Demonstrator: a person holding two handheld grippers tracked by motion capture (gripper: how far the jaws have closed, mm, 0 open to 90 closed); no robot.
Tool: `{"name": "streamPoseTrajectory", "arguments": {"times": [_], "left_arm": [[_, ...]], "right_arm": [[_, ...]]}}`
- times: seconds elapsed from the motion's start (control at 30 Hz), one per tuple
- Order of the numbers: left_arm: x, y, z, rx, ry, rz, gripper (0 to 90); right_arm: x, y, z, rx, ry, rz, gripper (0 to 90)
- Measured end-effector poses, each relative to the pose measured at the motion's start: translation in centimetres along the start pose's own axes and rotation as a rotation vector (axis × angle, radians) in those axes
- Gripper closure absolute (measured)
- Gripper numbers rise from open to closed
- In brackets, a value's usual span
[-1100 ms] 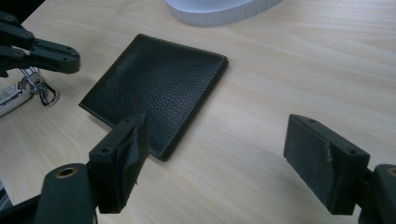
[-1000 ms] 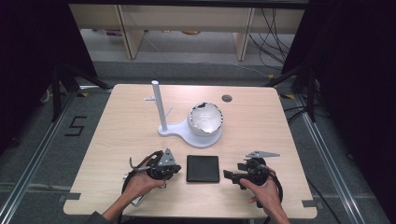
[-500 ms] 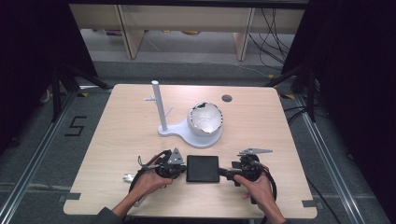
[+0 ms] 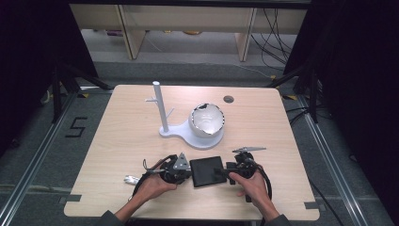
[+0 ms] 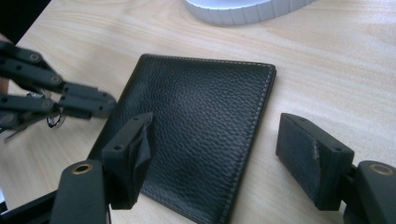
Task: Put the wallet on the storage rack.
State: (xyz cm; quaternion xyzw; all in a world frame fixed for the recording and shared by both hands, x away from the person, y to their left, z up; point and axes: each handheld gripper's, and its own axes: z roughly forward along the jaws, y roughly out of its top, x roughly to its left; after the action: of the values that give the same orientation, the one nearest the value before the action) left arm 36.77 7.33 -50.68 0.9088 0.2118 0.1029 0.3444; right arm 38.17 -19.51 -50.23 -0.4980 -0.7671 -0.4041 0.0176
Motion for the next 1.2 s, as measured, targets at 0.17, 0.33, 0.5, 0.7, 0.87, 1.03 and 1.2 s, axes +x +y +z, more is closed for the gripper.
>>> {"name": "streamPoseTrajectory", "arguments": {"times": [0.17, 0.33, 0.5, 0.7, 0.87, 1.03, 1.2], "left_arm": [[-0.3, 0.2, 0.0, 0.015, -0.015, 0.016, 89.2], [-0.3, 0.2, 0.0, 0.017, -0.022, 0.005, 89.2], [-0.3, 0.2, 0.0, 0.017, -0.026, 0.005, 89.2], [-0.6, 0.3, 0.1, 0.019, -0.019, 0.028, 89.3], [-0.4, 0.4, -0.1, 0.042, -0.019, 0.060, 89.3], [-0.5, 0.4, -0.1, 0.042, -0.019, 0.060, 89.3], [-0.7, 0.4, 0.1, 0.019, -0.013, 0.027, 89.4]], "right_arm": [[0.1, 0.4, 0.3, 0.002, -0.006, 0.003, 32.6], [-0.2, 0.6, 0.9, 0.026, -0.018, 0.016, 38.2], [-0.3, 0.7, 0.8, 0.034, -0.001, 0.033, 39.9], [-0.6, 0.6, 0.7, 0.024, 0.010, 0.098, 43.4], [-1.1, 0.3, 0.5, 0.008, 0.037, 0.161, 47.1], [-1.4, -0.2, 0.1, -0.003, 0.077, 0.238, 49.1], [-1.4, -0.7, 0.0, -0.019, 0.086, 0.280, 49.1]]}}
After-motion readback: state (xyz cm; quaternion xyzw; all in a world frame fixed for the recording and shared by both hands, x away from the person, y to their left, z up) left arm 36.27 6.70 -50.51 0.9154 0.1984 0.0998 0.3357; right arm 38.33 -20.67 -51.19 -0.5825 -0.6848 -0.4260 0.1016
